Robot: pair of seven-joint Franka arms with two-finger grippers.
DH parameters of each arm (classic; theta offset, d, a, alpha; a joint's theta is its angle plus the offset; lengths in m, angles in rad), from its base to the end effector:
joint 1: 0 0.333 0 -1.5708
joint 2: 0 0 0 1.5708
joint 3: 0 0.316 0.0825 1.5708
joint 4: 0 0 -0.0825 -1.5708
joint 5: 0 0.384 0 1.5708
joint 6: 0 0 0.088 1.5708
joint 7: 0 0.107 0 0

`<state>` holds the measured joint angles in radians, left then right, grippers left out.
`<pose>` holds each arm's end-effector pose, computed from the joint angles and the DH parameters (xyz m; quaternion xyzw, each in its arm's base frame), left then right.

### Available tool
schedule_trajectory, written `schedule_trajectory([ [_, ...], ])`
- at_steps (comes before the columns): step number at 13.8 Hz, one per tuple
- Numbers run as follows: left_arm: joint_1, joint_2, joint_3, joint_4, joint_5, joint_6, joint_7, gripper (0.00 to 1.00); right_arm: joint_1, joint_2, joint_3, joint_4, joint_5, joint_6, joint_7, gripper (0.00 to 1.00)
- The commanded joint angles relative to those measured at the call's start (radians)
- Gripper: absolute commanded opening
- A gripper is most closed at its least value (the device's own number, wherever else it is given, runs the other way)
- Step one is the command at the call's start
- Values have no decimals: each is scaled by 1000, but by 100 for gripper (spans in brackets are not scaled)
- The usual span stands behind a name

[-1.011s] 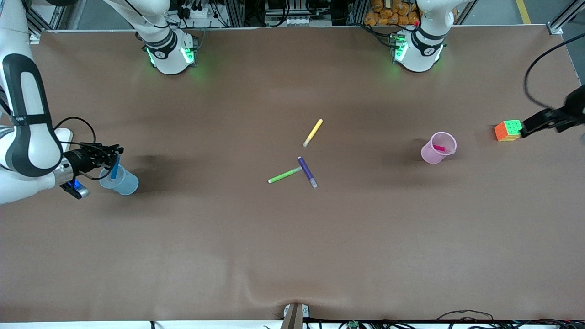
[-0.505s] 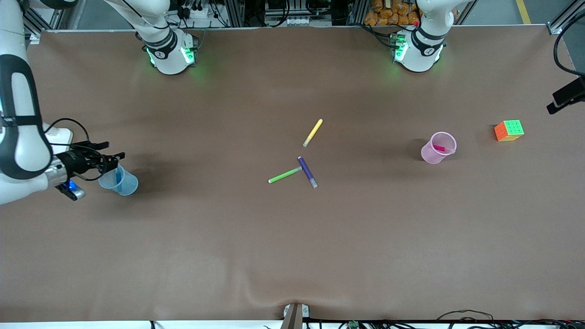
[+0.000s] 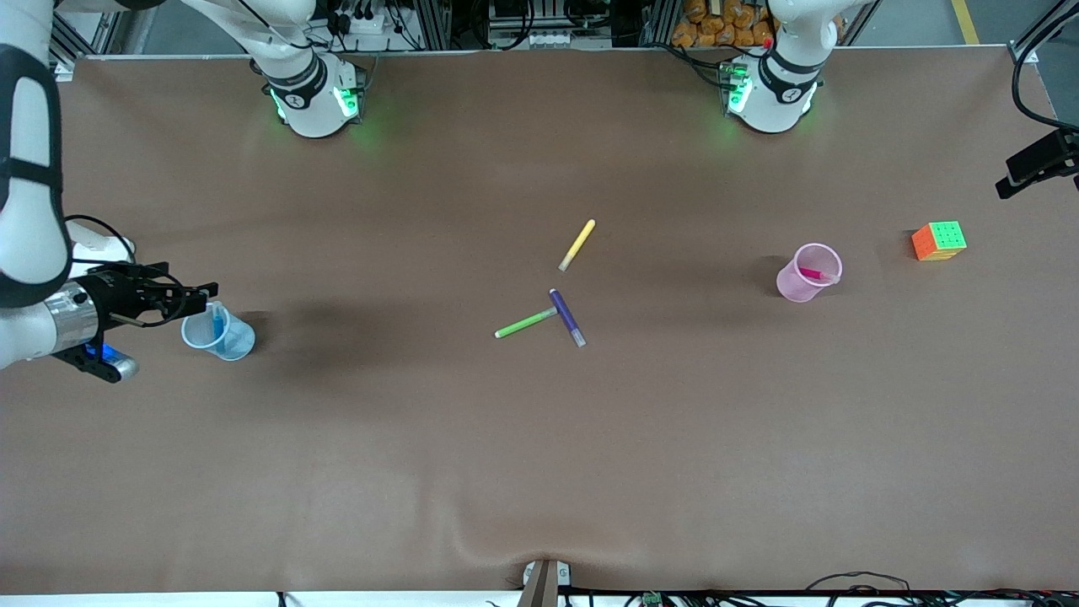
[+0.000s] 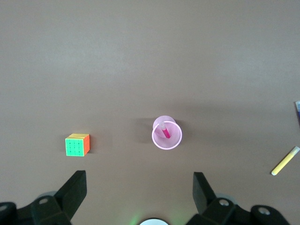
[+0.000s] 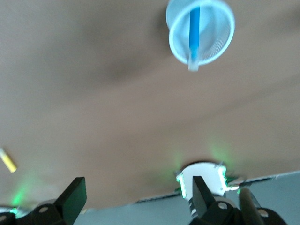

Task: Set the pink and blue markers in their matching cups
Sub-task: 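Open the right gripper over the blue cup and withdraw both grippers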

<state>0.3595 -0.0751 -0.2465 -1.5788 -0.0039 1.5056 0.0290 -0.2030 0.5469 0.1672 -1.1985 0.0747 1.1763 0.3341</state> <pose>0.5224 0.0533 0.6543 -0.9991 -0.0422 0.0007 0.0072 0.6420 -0.0380 0.4418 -0.9421 0.1715 0.2853 0.0400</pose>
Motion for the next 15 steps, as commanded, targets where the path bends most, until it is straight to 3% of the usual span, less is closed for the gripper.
schedule_trajectory([
  [1, -1, 0, -19, 17, 12, -51, -44, 100, 94, 2, -8, 124, -134, -37, -23, 100],
  [3, 1, -17, -36, 8, 16, -57, -50, 100, 166, -2, -8, 167, -243, -35, -23, 100],
  [4, 1, -26, -39, -1, 16, -58, -61, 100, 184, -16, -8, 171, -242, -38, -21, 100],
  [7, 2, -45, -43, -23, 16, -58, -74, 100, 188, -79, 5, 172, -202, -14, -73, 100],
  [12, 2, -55, -48, -41, 12, -50, -77, 100, 240, -128, -5, 211, -202, 25, 46, 100],
  [14, 2, -55, -50, -41, 10, -47, -77, 100, 229, -188, -20, 208, -114, 13, 43, 100],
  [15, 1, -54, -50, -41, 10, -44, -77, 100, 237, -200, -56, 206, -96, 11, 42, 100],
])
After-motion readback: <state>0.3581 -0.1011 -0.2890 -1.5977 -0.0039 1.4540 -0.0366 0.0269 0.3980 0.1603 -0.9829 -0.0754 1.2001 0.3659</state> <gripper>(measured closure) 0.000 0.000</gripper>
